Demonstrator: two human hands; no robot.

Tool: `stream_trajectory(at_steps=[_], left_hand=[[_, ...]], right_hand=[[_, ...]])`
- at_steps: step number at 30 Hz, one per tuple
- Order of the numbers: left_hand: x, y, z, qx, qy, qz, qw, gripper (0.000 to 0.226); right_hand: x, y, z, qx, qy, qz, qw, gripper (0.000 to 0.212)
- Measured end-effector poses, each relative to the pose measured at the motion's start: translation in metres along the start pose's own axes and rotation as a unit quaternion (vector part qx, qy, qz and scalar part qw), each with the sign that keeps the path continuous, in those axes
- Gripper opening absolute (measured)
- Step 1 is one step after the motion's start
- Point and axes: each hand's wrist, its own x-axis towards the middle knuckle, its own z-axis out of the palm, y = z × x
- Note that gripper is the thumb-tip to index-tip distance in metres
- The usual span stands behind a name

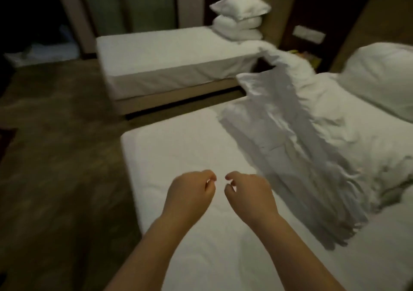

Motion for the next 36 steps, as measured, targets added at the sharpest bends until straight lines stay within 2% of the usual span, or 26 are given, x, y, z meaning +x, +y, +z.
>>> stream_trajectory(at_steps=[3,6,12,17,20,27,31,36], left_hand=[[0.054,-0.036,-0.015,-0.023,-0.012,0.084,0.996,0.031],[0.093,-0.067,-0.043,-0.038,-0.021,0.128,0.991,0.035],[0.135,-0.146,-0.097,-0.045,-0.066,0.175,0.981,0.032],[0.176,-0.197,-0.111,-0.045,-0.09,0.158,0.982,0.043],[0.22,-0.222,-0.117,-0.006,-0.099,0.18,0.979,0.048],[0.366,-0.286,-0.196,0.09,-0.081,0.22,0.968,0.045],[0.436,-0.322,-0.238,0.139,-0.068,0.223,0.963,0.03],[0.543,-0.373,-0.242,0.146,-0.062,0.249,0.955,0.032]], right_hand=[[0.025,-0.02,0.0,0.023,0.039,0.11,0.993,0.035],[0.05,-0.058,0.007,0.038,0.074,0.175,0.981,0.032],[0.108,-0.15,0.012,0.087,0.125,0.197,0.969,0.031],[0.145,-0.185,0.037,0.11,0.126,0.226,0.96,0.029],[0.197,-0.195,0.044,0.095,0.125,0.221,0.963,0.032],[0.388,-0.255,0.038,0.068,0.02,0.149,0.986,0.042],[0.469,-0.307,0.025,0.083,0.038,0.124,0.988,0.029],[0.587,-0.344,0.036,0.064,0.073,0.148,0.984,0.029]])
